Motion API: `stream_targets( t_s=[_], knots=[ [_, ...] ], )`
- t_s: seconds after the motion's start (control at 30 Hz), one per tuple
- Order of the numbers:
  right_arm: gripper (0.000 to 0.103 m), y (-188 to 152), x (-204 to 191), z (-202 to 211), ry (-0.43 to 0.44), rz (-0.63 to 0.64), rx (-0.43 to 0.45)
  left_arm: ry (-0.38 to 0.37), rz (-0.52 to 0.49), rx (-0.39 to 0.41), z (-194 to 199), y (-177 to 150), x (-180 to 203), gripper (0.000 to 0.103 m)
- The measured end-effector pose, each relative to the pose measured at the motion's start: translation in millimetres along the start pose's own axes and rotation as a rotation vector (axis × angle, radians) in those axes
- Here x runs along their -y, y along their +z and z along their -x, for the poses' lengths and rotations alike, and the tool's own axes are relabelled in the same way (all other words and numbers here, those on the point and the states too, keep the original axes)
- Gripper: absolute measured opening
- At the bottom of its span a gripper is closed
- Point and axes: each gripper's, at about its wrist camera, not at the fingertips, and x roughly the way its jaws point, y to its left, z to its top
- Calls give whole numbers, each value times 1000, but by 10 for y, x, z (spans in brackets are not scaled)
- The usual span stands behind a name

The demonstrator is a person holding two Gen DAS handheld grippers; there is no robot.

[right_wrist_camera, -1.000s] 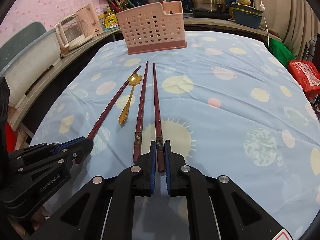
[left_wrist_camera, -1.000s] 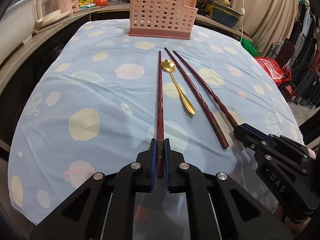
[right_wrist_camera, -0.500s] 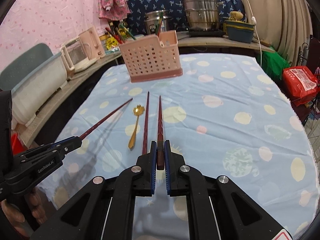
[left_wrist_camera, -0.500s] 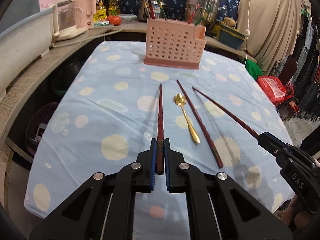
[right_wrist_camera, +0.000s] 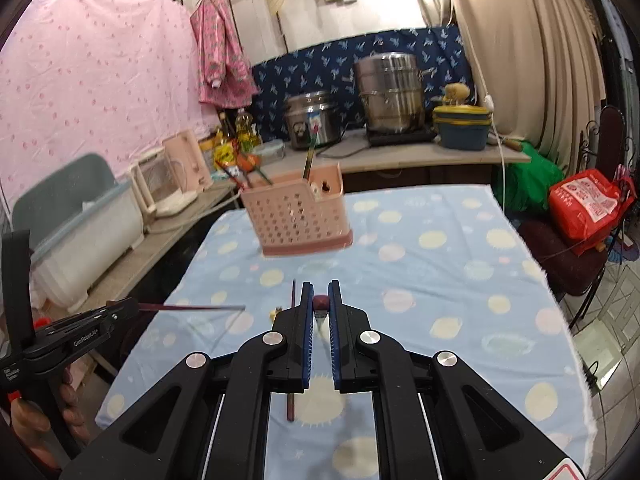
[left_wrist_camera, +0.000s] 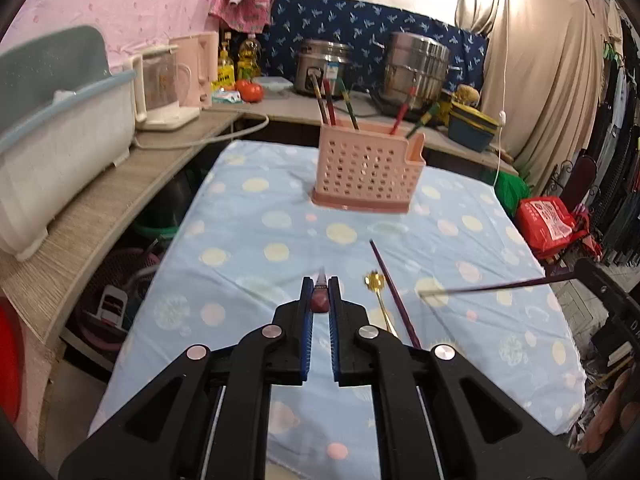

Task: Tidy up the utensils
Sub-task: 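Lift both dark red chopsticks into the pink basket and open both grippers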

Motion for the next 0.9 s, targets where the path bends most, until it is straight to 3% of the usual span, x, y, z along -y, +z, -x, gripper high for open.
stream_targets(
  t_s=[0.43, 0.9],
  knots=[
    [7, 709, 34, 196, -3, 32, 143, 21, -12, 175, 309, 789, -30, 7],
    [7, 1779, -264, -353, 90, 65, 219, -11, -37, 326, 253, 1915, 145, 7]
  ],
)
